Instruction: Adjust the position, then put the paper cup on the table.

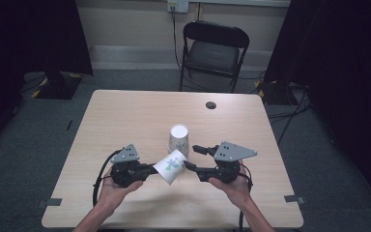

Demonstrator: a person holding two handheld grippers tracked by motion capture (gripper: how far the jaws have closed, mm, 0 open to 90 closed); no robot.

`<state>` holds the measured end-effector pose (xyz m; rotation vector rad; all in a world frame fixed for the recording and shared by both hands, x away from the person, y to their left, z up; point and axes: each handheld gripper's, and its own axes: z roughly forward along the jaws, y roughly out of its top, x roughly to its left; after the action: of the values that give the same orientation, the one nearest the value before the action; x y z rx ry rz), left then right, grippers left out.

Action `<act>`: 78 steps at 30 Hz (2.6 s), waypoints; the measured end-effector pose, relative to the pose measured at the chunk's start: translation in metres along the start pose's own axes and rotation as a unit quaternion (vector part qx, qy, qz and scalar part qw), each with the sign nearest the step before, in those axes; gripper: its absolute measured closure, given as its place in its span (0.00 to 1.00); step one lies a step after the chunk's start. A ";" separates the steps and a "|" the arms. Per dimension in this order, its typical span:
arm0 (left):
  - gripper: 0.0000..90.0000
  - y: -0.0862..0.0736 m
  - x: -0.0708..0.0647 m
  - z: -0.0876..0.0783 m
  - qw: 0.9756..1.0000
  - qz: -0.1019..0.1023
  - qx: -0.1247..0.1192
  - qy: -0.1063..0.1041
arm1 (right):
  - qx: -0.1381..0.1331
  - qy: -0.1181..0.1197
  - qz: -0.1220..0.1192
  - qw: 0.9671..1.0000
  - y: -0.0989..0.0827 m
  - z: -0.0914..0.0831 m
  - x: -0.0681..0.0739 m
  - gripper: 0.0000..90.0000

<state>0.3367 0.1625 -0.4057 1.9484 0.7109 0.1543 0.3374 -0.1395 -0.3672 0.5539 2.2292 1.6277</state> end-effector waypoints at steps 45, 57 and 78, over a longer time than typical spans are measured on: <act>0.98 0.000 0.001 0.010 0.998 -0.015 0.048 -0.045 | 0.093 0.070 -0.129 0.985 -0.015 0.026 0.016 0.23; 0.98 -0.001 0.000 0.014 0.996 -0.018 0.066 -0.050 | 0.099 0.107 -0.169 0.975 -0.008 0.033 0.030 0.22; 0.99 -0.002 0.007 0.017 0.994 -0.066 0.054 -0.071 | 0.170 0.082 -0.222 0.957 -0.028 0.055 0.045 0.17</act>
<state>0.3487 0.1535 -0.4167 1.9850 0.7631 -0.1051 0.3210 -0.0802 -0.4120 -0.0187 2.5387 1.1059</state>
